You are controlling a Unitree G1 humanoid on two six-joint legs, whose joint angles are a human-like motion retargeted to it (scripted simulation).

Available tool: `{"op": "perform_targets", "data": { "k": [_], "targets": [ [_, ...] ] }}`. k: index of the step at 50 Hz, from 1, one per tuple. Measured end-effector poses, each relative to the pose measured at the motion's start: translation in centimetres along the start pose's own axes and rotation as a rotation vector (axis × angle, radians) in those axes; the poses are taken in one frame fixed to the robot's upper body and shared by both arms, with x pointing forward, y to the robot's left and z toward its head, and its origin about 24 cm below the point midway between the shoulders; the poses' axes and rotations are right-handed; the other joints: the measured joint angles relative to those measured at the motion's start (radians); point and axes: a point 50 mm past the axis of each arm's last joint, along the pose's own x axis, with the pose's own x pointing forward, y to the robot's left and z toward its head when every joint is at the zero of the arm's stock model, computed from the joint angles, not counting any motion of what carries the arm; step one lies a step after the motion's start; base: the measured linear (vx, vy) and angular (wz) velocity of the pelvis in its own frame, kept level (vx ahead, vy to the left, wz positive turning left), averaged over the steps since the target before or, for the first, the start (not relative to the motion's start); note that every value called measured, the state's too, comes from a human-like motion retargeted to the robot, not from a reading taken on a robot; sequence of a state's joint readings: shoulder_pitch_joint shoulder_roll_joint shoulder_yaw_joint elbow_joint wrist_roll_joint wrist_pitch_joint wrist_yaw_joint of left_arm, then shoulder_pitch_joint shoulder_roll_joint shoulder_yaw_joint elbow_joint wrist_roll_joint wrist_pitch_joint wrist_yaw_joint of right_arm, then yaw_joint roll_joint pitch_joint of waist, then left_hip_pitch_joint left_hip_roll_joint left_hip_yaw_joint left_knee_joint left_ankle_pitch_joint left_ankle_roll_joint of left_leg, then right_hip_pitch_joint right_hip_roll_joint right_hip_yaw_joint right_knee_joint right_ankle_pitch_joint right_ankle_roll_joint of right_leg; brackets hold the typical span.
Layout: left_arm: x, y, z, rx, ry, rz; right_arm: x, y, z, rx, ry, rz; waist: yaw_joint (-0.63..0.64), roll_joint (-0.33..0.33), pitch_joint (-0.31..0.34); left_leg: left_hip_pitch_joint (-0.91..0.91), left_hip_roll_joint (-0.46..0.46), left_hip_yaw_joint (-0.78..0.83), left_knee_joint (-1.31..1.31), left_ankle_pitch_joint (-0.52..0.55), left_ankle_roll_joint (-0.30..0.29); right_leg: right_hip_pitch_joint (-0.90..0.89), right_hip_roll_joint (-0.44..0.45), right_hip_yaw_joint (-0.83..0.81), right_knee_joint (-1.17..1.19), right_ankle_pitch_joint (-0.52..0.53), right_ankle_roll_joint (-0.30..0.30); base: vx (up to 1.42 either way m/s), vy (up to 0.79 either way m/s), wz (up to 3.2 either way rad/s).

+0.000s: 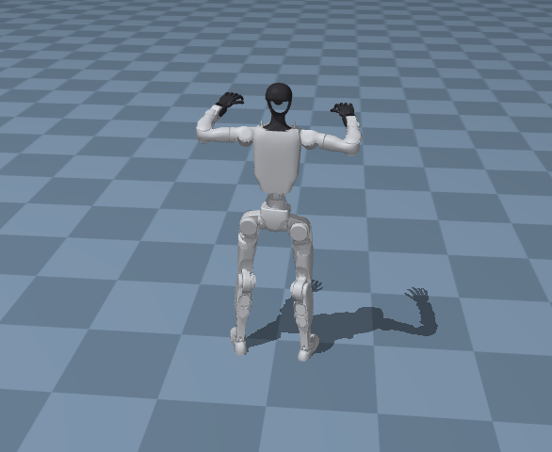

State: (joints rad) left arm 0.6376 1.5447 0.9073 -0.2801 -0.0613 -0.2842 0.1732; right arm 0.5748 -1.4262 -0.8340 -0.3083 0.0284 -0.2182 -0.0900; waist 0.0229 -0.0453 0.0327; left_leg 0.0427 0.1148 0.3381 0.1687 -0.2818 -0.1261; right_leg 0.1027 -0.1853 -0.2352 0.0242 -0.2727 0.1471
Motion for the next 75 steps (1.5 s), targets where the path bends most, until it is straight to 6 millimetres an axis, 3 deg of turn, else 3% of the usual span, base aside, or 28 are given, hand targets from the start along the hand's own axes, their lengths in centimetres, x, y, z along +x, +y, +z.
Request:
{"op": "perform_targets", "data": {
  "k": [7, 12, 16, 20, 24, 28, 32, 36, 41, 44, 47, 50, 54, 57, 60, 63, 67, 71, 75],
  "targets": [
    [-0.2, 0.0, -0.4, -0.05, 0.022, 0.028, -0.2, 0.1, -0.2, 0.024, 0.011, -0.028, 0.003, -0.005, 0.007, 0.001, -0.001, 0.0, -0.001, 0.001, 0.004, -0.001, -0.001, 0.001, 0.001, 0.001, 0.001, 0.0, 0.0, 0.0],
    [0.0, -1.2, -1.0, -0.094, 0.048, 0.022, -0.3, 1.1, -0.6, 0.104, 0.031, -0.069, -0.003, -0.013, 0.013, -0.001, -0.005, -0.01, -0.001, 0.001, 0.009, 0.004, -0.004, -0.008, 0.0, -0.001, 0.002, 0.0, 0.0, 0.0],
    [0.3, -3.1, -1.0, -0.142, 0.044, 0.006, -0.2, 3.5, -0.1, 0.2, 0.017, -0.053, -0.015, -0.018, 0.02, -0.004, -0.008, -0.021, 0.001, 0.003, 0.009, 0.01, -0.007, -0.019, -0.001, -0.002, 0.001, 0.0, 0.0, 0.0],
    [0.5, -6.0, -0.9, -0.288, 0.068, 0.046, -0.4, 7.6, 0.5, 0.402, 0.05, -0.059, -0.02, -0.025, 0.027, -0.011, -0.012, -0.029, 0.006, 0.004, 0.012, 0.012, -0.011, -0.027, -0.003, -0.003, -0.005, 0.0, 0.0, 0.0],
    [0.8, -9.9, -1.2, -0.457, 0.149, 0.087, -1.7, 13.8, 0.5, 0.677, 0.232, -0.103, -0.003, -0.036, 0.034, -0.019, -0.017, -0.037, 0.011, 0.003, 0.018, 0.01, -0.015, -0.031, -0.003, -0.004, -0.015, 0.0, 0.0, 0.0],
    [0.5, -15.3, -0.9, -0.663, 0.286, 0.104, -4.4, 22.0, 2.0, 0.887, 0.496, -0.038, 0.018, -0.046, 0.046, -0.029, -0.024, -0.051, 0.009, 0.003, 0.027, 0.006, -0.02, -0.04, -0.002, -0.005, -0.022, -0.01, 0.01, 0.05],
    [-1.3, -22.6, 0.0, -0.902, 0.535, 0.055, -8.4, 29.9, 5.2, 0.978, 0.768, 0.159, 0.027, -0.048, 0.062, -0.043, -0.036, -0.076, 0.004, 0.004, 0.038, 0.003, -0.029, -0.063, -0.002, -0.005, -0.027, -0.03, 0.05, 0.29],
    [-4.4, -30.8, 2.8, -1.136, 0.854, -0.11, -13.3, 35.8, 9.5, 1.149, 1.091, 0.35, 0.032, -0.051, 0.081, -0.059, -0.051, -0.104, -0.002, 0.006, 0.046, 0.005, -0.04, -0.093, -0.004, -0.001, -0.034, -0.02, 0.07, 0.37],
    [-9.3, -38.2, 8.2, -1.308, 1.267, -0.33, -19.7, 40.0, 14.6, 1.145, 1.43, 0.632, 0.068, -0.059, 0.106, -0.062, -0.065, -0.123, -0.017, 0.009, 0.041, -0.013, -0.059, -0.115, 0.042, -0.017, -0.029, 0.0, 0.1, 0.21],
    [-12.0, -40.2, 10.9, -1.398, 1.486, -0.394, -22.7, 40.7, 16.5, 1.195, 1.572, 0.776, 0.096, -0.055, 0.121, -0.063, -0.055, -0.123, -0.006, -0.005, 0.022, -0.049, -0.067, -0.109, 0.114, -0.038, -0.023, 0.02, 0.11, -0.08],
    [-13.8, -41.0, 12.3, -1.487, 1.668, -0.369, -23.8, 40.8, 16.4, 1.261, 1.715, 0.76, 0.114, -0.047, 0.15, -0.059, -0.041, -0.114, 0.004, -0.018, 0.016, -0.087, -0.067, -0.084, 0.189, -0.039, -0.036, 0.0, 0.09, -0.26],
    [-15.4, -41.1, 12.7, -1.507, 1.796, -0.294, -23.2, 40.8, 15.1, 1.223, 1.746, 0.682, 0.108, -0.033, 0.187, -0.044, -0.017, -0.104, 0.012, -0.029, 0.023, -0.146, -0.057, -0.042, 0.317, -0.026, -0.054, 0.01, 0.07, -0.28],
    [-17.6, -40.9, 12.6, -1.444, 1.903, -0.244, -20.4, 40.7, 13.5, 1.135, 1.62, 0.614, 0.066, -0.03, 0.222, -0.015, -0.006, -0.102, -0.012, -0.016, 0.033, -0.23, -0.019, 0.066, 0.433, -0.027, -0.058, 0.0, 0.01, -0.06],
    [-18.6, -40.8, 12.4, -1.406, 1.909, -0.266, -17.5, 40.5, 12.4, 1.112, 1.48, 0.562, 0.015, -0.036, 0.235, -0.014, -0.014, -0.122, -0.011, -0.007, 0.025, -0.199, 0.014, 0.133, 0.291, -0.034, -0.087, 0.05, -0.01, 0.41],
    [-18.2, -40.7, 11.9, -1.399, 1.871, -0.268, -14.4, 39.8, 11.7, 1.139, 1.343, 0.497, -0.008, -0.049, 0.239, -0.018, -0.036, -0.136, -0.005, -0.008, 0.031, -0.183, 0.012, 0.159, 0.166, -0.005, -0.073, 0.07, -0.04, 0.34],
    [-16.2, -40.6, 11.1, -1.439, 1.761, -0.26, -11.0, 38.9, 11.3, 1.178, 1.224, 0.408, 0.004, -0.052, 0.239, -0.035, -0.055, -0.152, 0.004, -0.012, 0.037, -0.171, -0.004, 0.141, 0.097, 0.025, -0.069, 0.06, -0.07, 0.26],
    [-11.6, -39.3, 9.2, -1.554, 1.51, -0.22, -6.6, 37.5, 11.4, 1.212, 1.079, 0.311, 0.071, -0.054, 0.241, -0.066, -0.078, -0.184, 0.023, -0.006, 0.042, -0.155, -0.032, 0.092, 0.06, 0.041, -0.064, 0.05, -0.09, 0.28],
    [-6.5, -36.3, 7.0, -1.692, 1.243, -0.072, -2.3, 35.7, 11.8, 1.215, 0.908, 0.25, 0.161, -0.079, 0.243, -0.111, -0.092, -0.193, 0.071, -0.005, 0.056, -0.139, -0.064, 0.032, 0.044, 0.044, -0.051, 0.07, -0.11, 0.59],
    [-3.2, -32.9, 5.8, -1.824, 1.054, 0.103, 1.7, 33.4, 12.3, 1.199, 0.715, 0.209, 0.219, -0.113, 0.222, -0.158, -0.047, -0.129, 0.116, -0.019, 0.06, -0.11, -0.068, -0.061, 0.061, 0.021, -0.055, 0.15, -0.09, 1.12]
  ]
}}
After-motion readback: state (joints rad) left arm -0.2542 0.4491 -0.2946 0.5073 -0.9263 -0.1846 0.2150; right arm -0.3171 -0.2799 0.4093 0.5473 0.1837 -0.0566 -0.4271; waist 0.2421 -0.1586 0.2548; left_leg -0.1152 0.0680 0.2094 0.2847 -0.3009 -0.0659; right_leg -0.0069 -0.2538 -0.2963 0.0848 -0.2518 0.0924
